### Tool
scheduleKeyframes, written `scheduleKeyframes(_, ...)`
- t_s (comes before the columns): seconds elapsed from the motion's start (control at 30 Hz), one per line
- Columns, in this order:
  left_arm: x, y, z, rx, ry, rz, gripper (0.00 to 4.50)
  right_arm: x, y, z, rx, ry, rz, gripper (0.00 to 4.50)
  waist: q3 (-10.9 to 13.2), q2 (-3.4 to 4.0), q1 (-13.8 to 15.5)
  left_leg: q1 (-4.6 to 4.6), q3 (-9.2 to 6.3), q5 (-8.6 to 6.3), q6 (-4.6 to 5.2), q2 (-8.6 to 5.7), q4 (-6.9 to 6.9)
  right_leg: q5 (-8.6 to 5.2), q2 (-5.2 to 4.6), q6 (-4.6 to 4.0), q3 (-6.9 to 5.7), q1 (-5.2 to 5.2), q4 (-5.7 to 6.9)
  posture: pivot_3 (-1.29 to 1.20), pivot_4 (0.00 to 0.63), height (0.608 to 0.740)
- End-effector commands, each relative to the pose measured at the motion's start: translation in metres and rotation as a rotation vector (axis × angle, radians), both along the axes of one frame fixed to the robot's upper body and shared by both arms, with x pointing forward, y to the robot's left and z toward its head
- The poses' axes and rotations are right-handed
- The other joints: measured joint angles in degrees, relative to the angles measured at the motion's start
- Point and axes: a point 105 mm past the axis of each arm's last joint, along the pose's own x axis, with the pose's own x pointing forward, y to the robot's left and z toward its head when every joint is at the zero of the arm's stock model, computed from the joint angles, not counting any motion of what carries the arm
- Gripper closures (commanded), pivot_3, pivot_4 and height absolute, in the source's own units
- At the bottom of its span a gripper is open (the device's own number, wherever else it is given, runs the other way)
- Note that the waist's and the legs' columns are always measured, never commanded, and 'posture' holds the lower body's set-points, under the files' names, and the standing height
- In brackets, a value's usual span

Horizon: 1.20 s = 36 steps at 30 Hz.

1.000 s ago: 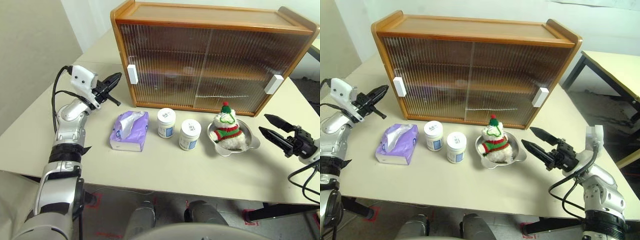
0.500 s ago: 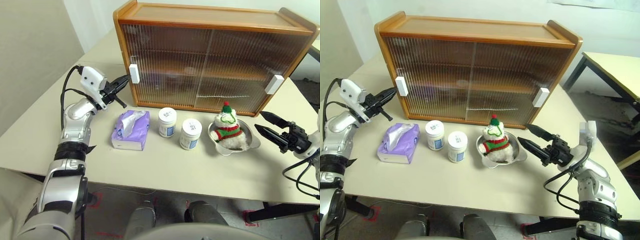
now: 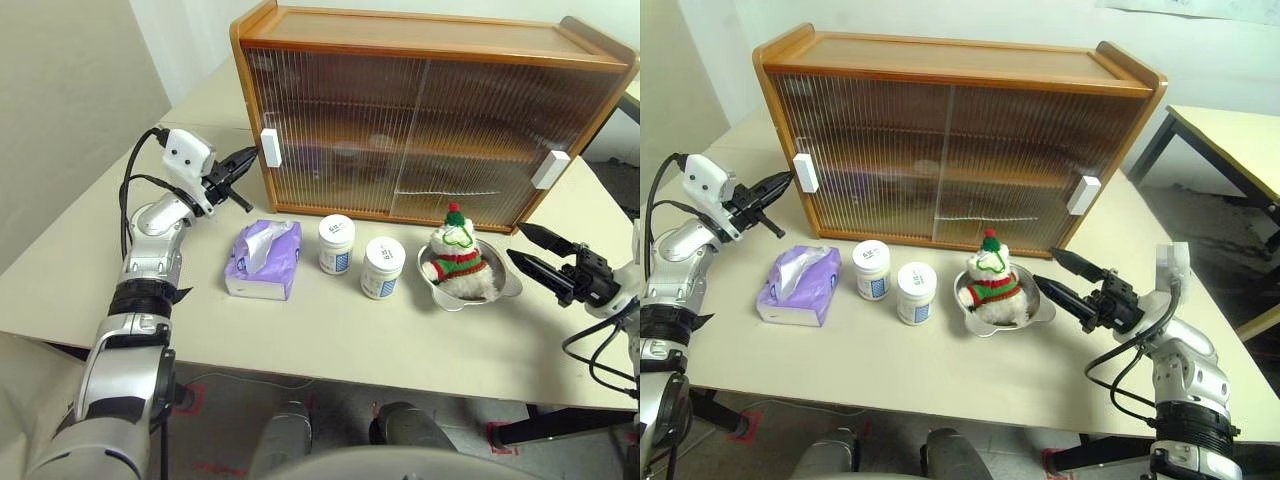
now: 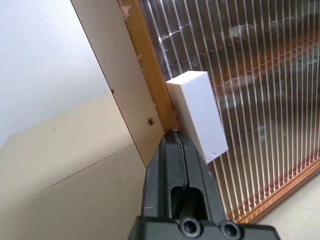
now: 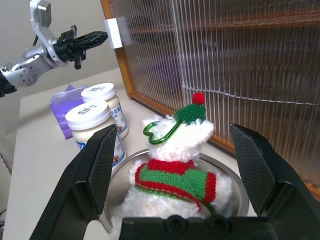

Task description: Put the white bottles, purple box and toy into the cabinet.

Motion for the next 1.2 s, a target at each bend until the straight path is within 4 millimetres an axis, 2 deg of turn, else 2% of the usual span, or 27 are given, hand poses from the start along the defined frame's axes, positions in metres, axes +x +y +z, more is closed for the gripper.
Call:
scheduleKeyframes(0.03,0.003,-0.004,0.003,0.018,0.000,-0.008,4.48,0.001,0.004,-0.003,-0.013,0.008,0.014,0.00,0.00,0.00,0.00,0.00,0.00,0.00,0.00,0.00,0.00,0.01,0.00,-0.01,0.00,0.00,0.00,-0.17,0.000,0.740)
scheduleKeyframes(0.27,0.010,-0.024,0.002,0.026,0.010,-0.066,4.48,0.001,0.005,-0.002,-0.014,0.005,0.013,0.00,-0.02,0.04,0.36,0.02,-0.02,0.01,0.01,-0.01,0.11,0.04,0.00,0.01,-0.01,0.08,0.00,-0.17,0.000,0.740)
scheduleKeyframes(0.67,0.013,-0.084,-0.004,0.004,0.034,-0.225,4.48,-0.007,0.009,0.003,-0.009,-0.025,0.051,0.00,-0.03,0.06,0.37,0.00,0.05,0.03,0.03,-0.02,0.26,0.05,-0.03,0.11,-0.01,0.13,0.00,-0.20,0.000,0.740)
scheduleKeyframes(1.2,0.017,-0.151,-0.006,0.032,0.075,-0.421,4.48,-0.015,0.012,0.010,-0.006,-0.058,0.018,0.00,-0.04,0.09,-1.02,-0.20,0.11,-0.09,0.22,-0.04,0.57,-0.01,-0.05,0.38,0.04,0.11,-0.04,-0.28,0.000,0.740)
